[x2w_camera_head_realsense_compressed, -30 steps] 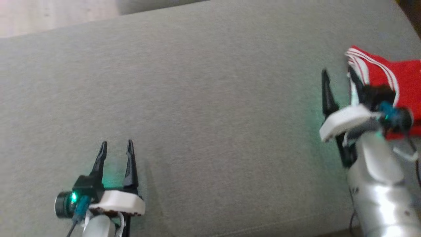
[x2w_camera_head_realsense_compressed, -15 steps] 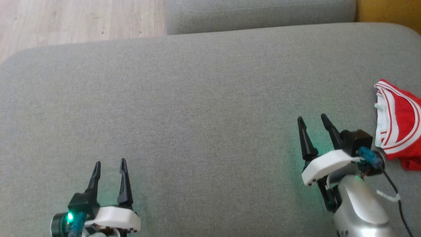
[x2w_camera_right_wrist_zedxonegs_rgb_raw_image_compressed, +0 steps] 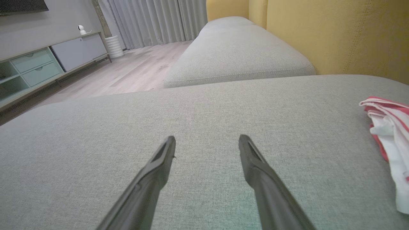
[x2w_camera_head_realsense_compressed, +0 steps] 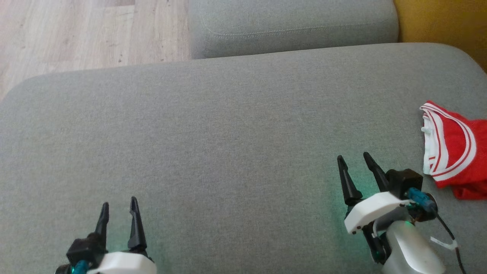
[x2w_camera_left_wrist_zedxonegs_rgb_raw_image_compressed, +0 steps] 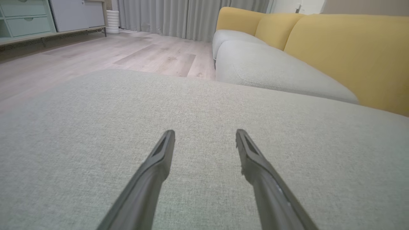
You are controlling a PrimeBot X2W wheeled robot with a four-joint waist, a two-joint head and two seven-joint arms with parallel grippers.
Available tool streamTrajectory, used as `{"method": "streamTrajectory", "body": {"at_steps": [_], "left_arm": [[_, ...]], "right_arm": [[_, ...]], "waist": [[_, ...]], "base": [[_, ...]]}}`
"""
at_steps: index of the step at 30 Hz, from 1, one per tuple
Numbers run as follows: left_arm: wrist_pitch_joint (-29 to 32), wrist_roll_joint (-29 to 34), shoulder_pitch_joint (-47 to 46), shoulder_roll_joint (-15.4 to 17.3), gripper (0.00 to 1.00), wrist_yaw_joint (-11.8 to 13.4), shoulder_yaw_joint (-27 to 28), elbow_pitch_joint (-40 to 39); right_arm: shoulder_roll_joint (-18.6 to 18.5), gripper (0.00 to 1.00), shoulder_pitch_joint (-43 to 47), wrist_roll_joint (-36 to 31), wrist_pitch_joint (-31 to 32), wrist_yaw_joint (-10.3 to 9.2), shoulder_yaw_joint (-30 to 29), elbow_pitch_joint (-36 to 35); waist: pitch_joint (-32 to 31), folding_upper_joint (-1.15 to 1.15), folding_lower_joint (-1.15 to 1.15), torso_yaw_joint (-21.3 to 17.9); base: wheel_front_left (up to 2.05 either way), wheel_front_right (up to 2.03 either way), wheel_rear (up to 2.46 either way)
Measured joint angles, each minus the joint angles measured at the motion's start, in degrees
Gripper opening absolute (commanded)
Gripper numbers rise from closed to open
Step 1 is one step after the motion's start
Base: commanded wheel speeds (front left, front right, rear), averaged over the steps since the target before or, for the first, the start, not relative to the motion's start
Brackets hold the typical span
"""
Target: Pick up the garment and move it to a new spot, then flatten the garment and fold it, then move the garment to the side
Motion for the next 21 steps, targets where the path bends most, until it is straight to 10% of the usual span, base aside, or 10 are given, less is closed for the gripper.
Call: {"method": "streamTrajectory", "body": {"at_steps": [1,2,21], "left_arm": [[0.00,-0.52,0.01,0.00,1.00,-0.30,0.07,-0.03],[0.02,-0.52,-0.02,0.01,0.00,-0.27,0.01,0.67],[2.58,-8.57,2.13,-0.16,0.00,-0.82,0.13,3.82]], "right_arm": [[0.00,1.00,0.00,0.19,0.01,0.00,0.21,0.02],[0.05,0.00,0.10,0.13,0.07,0.00,0.22,0.56],[0.26,0.00,5.58,8.50,2.25,0.00,-1.41,1.78]], "waist": [[-0.09,0.00,0.00,-0.12],[-0.11,0.00,0.00,-0.11],[-0.19,0.00,0.00,0.08]], "base": [[0.00,0.00,0.00],[0.00,0.00,0.00],[0.00,0.00,0.00]]}}
